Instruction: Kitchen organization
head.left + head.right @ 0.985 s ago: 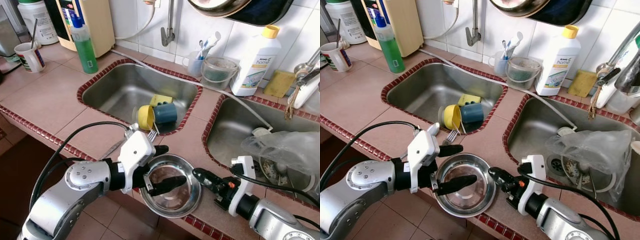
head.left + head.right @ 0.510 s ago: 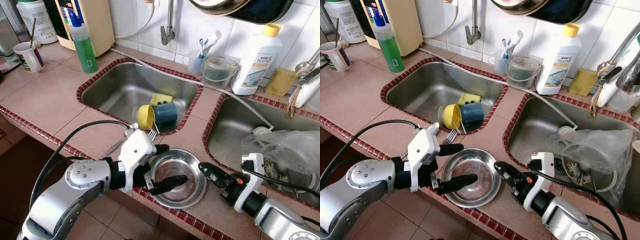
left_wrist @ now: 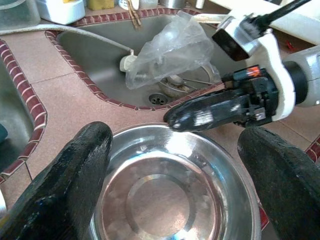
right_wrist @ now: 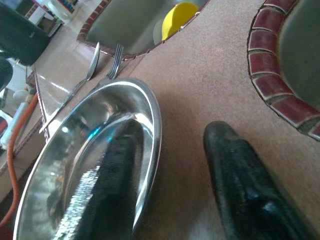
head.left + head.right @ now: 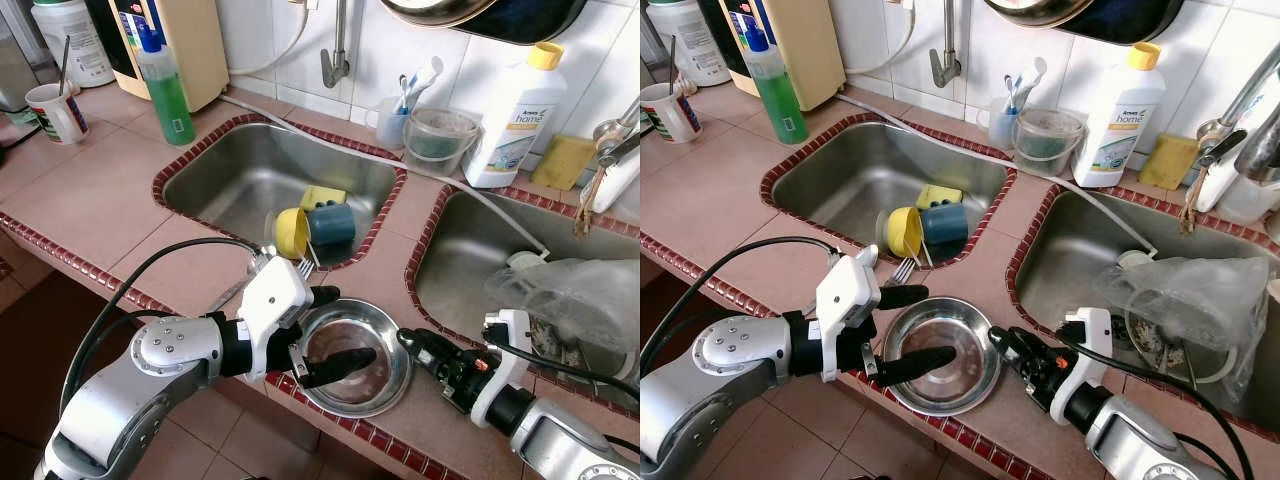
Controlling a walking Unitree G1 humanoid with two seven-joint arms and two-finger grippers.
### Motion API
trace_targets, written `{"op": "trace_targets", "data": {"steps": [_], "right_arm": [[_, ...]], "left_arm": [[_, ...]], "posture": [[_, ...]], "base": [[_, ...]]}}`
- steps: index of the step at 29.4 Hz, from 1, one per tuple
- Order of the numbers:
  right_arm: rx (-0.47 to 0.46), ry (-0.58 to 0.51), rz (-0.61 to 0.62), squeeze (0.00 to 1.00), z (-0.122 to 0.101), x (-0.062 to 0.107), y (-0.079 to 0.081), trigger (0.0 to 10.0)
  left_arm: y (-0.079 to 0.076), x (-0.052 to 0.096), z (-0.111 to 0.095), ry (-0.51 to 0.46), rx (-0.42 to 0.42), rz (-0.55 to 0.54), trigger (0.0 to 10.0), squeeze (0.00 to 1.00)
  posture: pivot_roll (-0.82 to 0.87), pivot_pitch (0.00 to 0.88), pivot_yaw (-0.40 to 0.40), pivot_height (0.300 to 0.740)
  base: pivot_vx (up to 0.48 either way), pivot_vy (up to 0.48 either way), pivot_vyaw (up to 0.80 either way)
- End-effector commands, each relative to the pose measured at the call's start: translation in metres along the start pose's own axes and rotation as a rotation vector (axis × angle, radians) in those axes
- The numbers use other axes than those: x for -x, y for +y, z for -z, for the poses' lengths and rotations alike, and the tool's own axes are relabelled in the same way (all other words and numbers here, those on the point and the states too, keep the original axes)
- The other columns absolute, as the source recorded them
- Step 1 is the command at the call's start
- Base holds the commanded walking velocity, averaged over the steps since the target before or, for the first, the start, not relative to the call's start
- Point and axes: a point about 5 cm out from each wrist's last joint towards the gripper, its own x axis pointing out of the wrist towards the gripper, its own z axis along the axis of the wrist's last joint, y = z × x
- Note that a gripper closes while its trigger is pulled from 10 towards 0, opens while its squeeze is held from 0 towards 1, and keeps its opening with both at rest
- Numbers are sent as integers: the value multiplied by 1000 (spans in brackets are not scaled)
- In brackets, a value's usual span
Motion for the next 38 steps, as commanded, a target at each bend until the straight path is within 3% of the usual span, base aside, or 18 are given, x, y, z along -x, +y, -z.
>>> {"op": "trace_targets", "data": {"steps": [1, 5, 6, 7, 8, 19, 26, 27, 28, 29, 32, 38], "right_arm": [[5, -1, 1, 1000, -1, -4, 0, 10000], [7, 13, -35, 1000, -2, -14, 4, 10000], [4, 20, -49, 329, -2, -16, 5, 10000], [6, 25, -55, 329, -2, -17, 6, 10000], [10, 31, -56, 0, -2, -18, 6, 10000], [-21, 139, -50, 0, 8, -22, 0, 10000], [-51, 192, -111, 0, 10, -17, 3, 10000], [-50, 200, -125, 0, 10, -16, 5, 4745], [-44, 210, -136, 0, 10, -16, 6, 4745], [-41, 229, -174, 0, 12, -13, 9, 0], [-35, 264, -229, 0, 15, -10, 16, 0], [-38, 270, -228, 0, 13, -10, 13, 0]], "left_arm": [[0, 1, -2, 6, -13, -2, 10000, 0], [0, 0, -4, 1, -15, -3, 10000, 0], [0, 0, -4, 0, -16, -3, 10000, 0], [0, 0, -4, -1, -17, -3, 10000, 0], [0, 0, -4, -2, -17, -4, 10000, 0], [-1, 0, -6, -13, -21, -22, 10000, 0], [-1, 0, -7, -21, -20, -38, 10000, 0], [-1, 0, -7, -22, -20, -39, 10000, 0], [-1, 0, -7, -22, -20, -40, 10000, 0], [0, 0, -7, -25, -19, -44, 10000, 0], [0, 0, -8, -29, -18, -52, 10000, 0], [2, 1, -9, -29, -20, -60, 10000, 0]], "posture": [[-51, 117, 1, 731], [-48, 112, -3, 731], [-46, 110, -5, 731], [-46, 110, -5, 731], [-44, 109, -7, 731], [-29, 104, -37, 731], [-33, 112, -46, 731], [-34, 113, -45, 731], [-34, 113, -45, 731], [-34, 117, -46, 731], [-31, 123, -46, 731], [-28, 125, -43, 731]], "base": [[0, 0, 0], [0, 0, 0], [0, 0, 0], [0, 0, 0], [0, 0, 0], [0, 0, 0], [0, 0, 0], [0, 0, 0], [0, 0, 0], [0, 0, 0], [0, 0, 0], [0, 0, 0]]}}
